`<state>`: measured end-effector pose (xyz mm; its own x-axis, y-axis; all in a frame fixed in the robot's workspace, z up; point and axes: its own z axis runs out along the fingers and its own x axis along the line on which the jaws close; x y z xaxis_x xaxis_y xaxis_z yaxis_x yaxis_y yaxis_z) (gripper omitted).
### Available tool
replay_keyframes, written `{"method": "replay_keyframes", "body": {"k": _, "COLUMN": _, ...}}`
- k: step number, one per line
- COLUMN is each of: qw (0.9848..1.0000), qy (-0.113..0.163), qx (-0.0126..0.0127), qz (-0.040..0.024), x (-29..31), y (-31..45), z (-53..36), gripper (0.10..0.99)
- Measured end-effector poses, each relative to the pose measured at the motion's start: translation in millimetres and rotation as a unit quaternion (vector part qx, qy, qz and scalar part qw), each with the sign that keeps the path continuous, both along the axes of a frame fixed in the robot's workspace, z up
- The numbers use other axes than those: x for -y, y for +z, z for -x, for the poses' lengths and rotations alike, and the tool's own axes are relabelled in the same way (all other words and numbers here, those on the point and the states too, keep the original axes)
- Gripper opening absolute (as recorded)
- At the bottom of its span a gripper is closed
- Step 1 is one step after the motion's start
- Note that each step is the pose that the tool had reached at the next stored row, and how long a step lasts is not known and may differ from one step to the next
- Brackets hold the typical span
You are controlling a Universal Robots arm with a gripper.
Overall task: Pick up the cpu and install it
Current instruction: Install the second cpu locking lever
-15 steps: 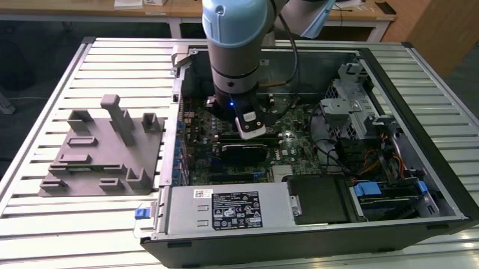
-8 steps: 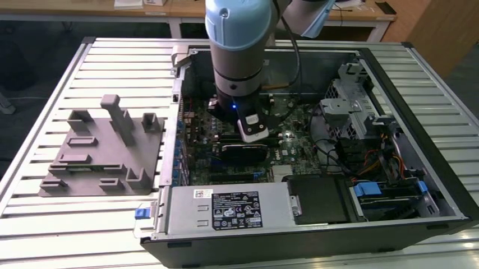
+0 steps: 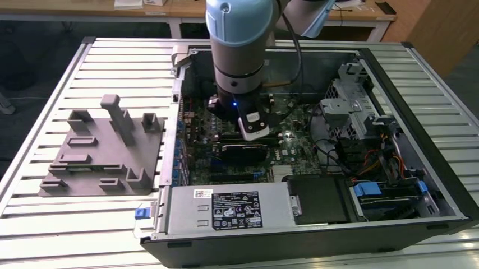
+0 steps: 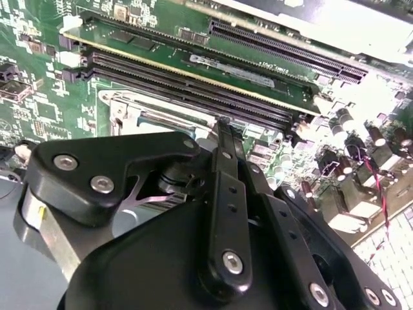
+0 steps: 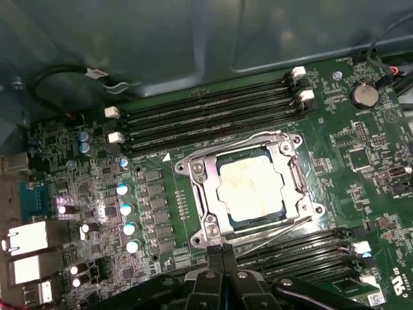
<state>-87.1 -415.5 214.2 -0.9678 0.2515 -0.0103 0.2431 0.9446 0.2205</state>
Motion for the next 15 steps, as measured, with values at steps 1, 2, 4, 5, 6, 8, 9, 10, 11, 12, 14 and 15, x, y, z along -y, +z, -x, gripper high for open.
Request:
{"method": "replay_keyframes", "body": {"k": 1, "qw": 1.0, "qy": 0.0, "qx": 0.0, "qz": 0.0, "x": 1.0, "y": 0.0, "z": -0.2, "gripper": 0.106}}
{"method": "replay_keyframes", "body": {"k": 2, "qw": 1.0, "qy": 0.0, "qx": -0.0001, "qz": 0.0001, "x": 2.8, "y": 0.1, "z": -0.2, "gripper": 0.106}}
{"method": "replay_keyframes", "body": {"k": 4, "qw": 1.0, "qy": 0.0, "qx": -0.0001, "qz": 0.0, "x": 7.1, "y": 0.1, "z": -0.2, "gripper": 0.106}}
{"method": "replay_keyframes", "body": {"k": 5, "qw": 1.0, "qy": 0.0, "qx": -0.0001, "qz": -0.0004, "x": 9.1, "y": 0.1, "z": -0.3, "gripper": 0.106}}
{"method": "replay_keyframes", "body": {"k": 6, "qw": 1.0, "qy": 0.0, "qx": 0.0, "qz": -0.002, "x": 10.3, "y": 0.1, "z": -0.3, "gripper": 0.106}}
{"method": "replay_keyframes", "body": {"k": 8, "qw": 0.9999, "qy": 0.0, "qx": -0.0001, "qz": -0.0101, "x": 12.1, "y": -0.6, "z": -0.2, "gripper": 0.106}}
{"method": "replay_keyframes", "body": {"k": 9, "qw": 0.9999, "qy": 0.0, "qx": -0.0001, "qz": -0.014, "x": 13.1, "y": -1.0, "z": -0.2, "gripper": 0.106}}
{"method": "replay_keyframes", "body": {"k": 10, "qw": 0.9999, "qy": 0.0, "qx": -0.0001, "qz": -0.017, "x": 14.0, "y": -1.3, "z": -0.3, "gripper": 0.106}}
{"method": "replay_keyframes", "body": {"k": 11, "qw": 0.9998, "qy": 0.0, "qx": -0.0001, "qz": -0.0203, "x": 14.7, "y": -1.7, "z": -0.3, "gripper": 0.106}}
{"method": "replay_keyframes", "body": {"k": 12, "qw": 0.9997, "qy": 0.0, "qx": -0.0001, "qz": -0.0241, "x": 15.1, "y": -2.0, "z": -0.2, "gripper": 0.106}}
{"method": "replay_keyframes", "body": {"k": 14, "qw": 0.9995, "qy": 0.0, "qx": 0.0, "qz": -0.0317, "x": 15.2, "y": -2.7, "z": -0.3, "gripper": 0.106}}
{"method": "replay_keyframes", "body": {"k": 15, "qw": 0.9994, "qy": 0.0, "qx": -0.0001, "qz": -0.034, "x": 15.2, "y": -3.0, "z": -0.2, "gripper": 0.106}}
